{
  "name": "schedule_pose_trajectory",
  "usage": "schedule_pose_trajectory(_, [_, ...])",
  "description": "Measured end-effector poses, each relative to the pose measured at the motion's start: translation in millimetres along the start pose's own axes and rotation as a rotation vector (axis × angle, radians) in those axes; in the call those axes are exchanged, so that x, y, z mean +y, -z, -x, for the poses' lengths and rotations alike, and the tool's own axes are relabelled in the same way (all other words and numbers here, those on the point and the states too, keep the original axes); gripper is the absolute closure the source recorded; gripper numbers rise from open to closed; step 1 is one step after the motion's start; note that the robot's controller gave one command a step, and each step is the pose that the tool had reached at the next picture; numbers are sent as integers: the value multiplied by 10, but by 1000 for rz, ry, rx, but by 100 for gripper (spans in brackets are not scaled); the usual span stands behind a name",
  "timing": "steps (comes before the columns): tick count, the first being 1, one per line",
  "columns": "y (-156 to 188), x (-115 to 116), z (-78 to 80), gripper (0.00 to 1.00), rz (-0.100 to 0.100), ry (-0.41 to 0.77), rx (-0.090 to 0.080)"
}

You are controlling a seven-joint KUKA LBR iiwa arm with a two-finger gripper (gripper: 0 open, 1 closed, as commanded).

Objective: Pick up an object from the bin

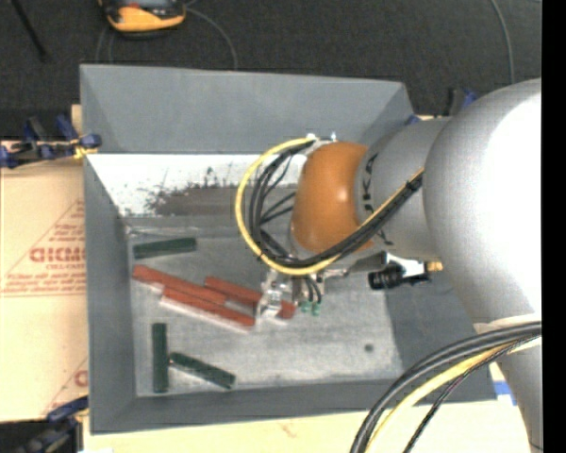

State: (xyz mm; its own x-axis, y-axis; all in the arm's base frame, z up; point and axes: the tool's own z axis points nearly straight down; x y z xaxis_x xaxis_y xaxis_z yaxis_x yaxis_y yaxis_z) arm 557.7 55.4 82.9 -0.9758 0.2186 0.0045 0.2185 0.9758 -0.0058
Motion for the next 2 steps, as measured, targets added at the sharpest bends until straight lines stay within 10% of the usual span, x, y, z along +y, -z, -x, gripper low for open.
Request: schedule_pose_trajectory(2, [154,3,-1,100,4,2,-7])
